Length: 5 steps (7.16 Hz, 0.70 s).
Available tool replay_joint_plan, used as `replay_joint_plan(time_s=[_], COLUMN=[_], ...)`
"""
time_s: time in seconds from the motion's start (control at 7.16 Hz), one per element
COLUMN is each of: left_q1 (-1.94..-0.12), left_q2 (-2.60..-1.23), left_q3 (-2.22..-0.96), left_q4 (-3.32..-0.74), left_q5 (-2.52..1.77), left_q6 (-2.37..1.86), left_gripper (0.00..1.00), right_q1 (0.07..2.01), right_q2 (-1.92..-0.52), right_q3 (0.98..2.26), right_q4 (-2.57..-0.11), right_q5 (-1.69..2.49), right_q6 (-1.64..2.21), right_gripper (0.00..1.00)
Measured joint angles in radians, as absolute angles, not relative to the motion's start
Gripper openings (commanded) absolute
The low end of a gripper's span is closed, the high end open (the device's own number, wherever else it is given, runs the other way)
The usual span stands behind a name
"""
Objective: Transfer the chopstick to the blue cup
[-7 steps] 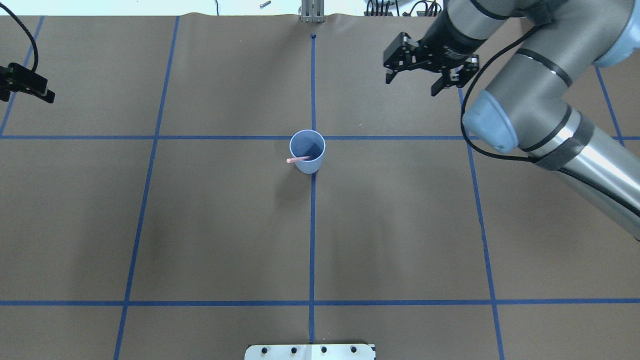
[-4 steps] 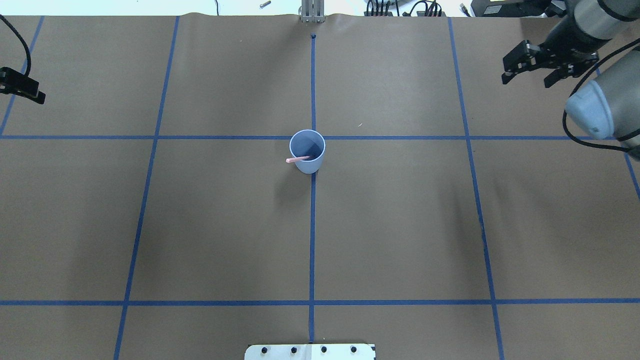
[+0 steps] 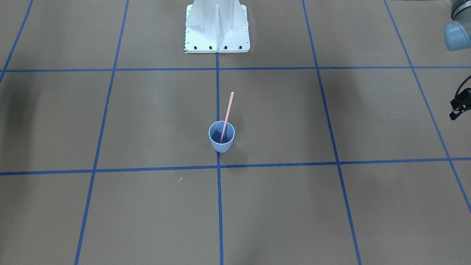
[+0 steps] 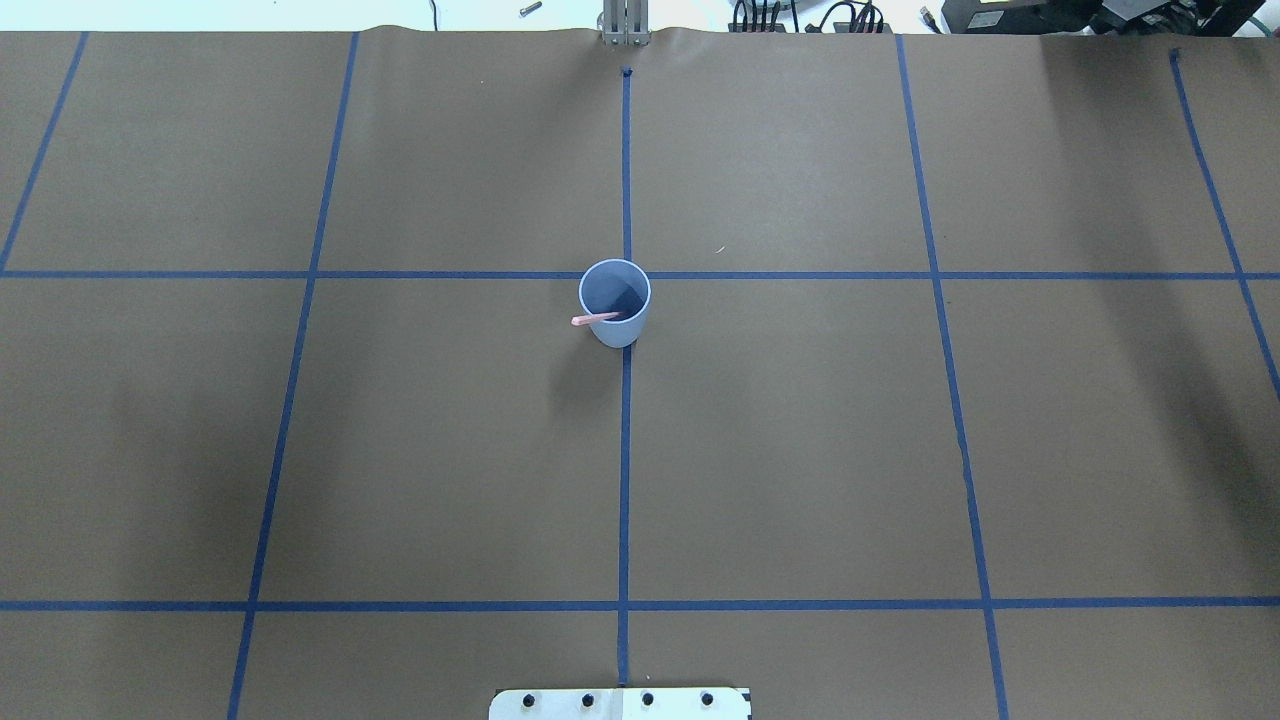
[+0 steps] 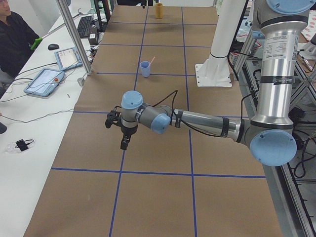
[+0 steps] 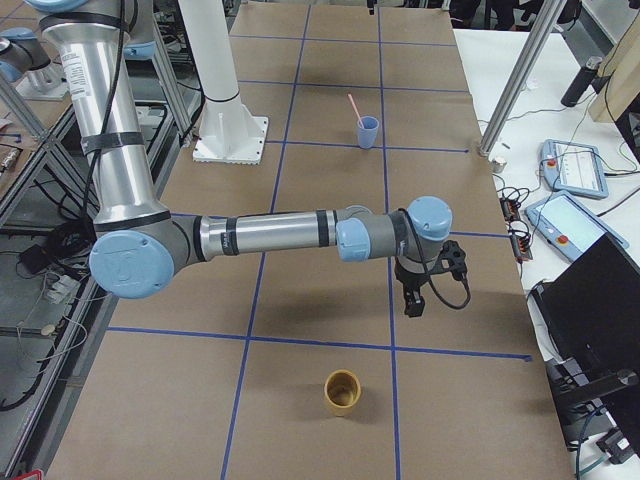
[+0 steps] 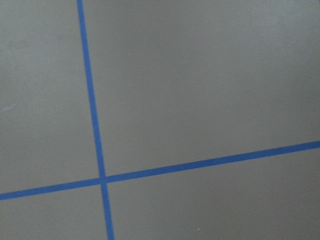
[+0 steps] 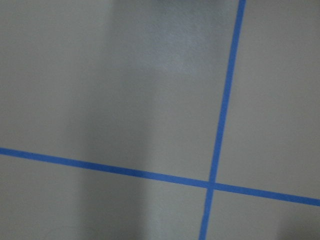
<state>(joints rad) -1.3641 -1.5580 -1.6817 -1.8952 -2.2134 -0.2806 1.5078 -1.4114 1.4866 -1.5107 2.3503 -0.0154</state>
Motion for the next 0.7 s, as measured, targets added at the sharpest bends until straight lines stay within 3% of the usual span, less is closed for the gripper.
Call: replay_joint_plan(time_s=[0.42,0.7], left_q1=[-1.39,-1.453], left_q2=[-1.502,-1.497], left_q3=[-1.616,-1.615], left_q4=[-1.899,-1.886], left_q5=[-2.212,-2.279], left_q6=[-0.263,-0.264], left_gripper=[0.98,0.98], right_q1=[1.554,1.555], right_q2=[-1.554,-1.567], right_q3=[1.474,1.484], right_q4=[-1.463,-1.457], right_q5=[2.359,2.354], right_q6=[-0.071,-0.057], right_gripper=[1.0,1.0])
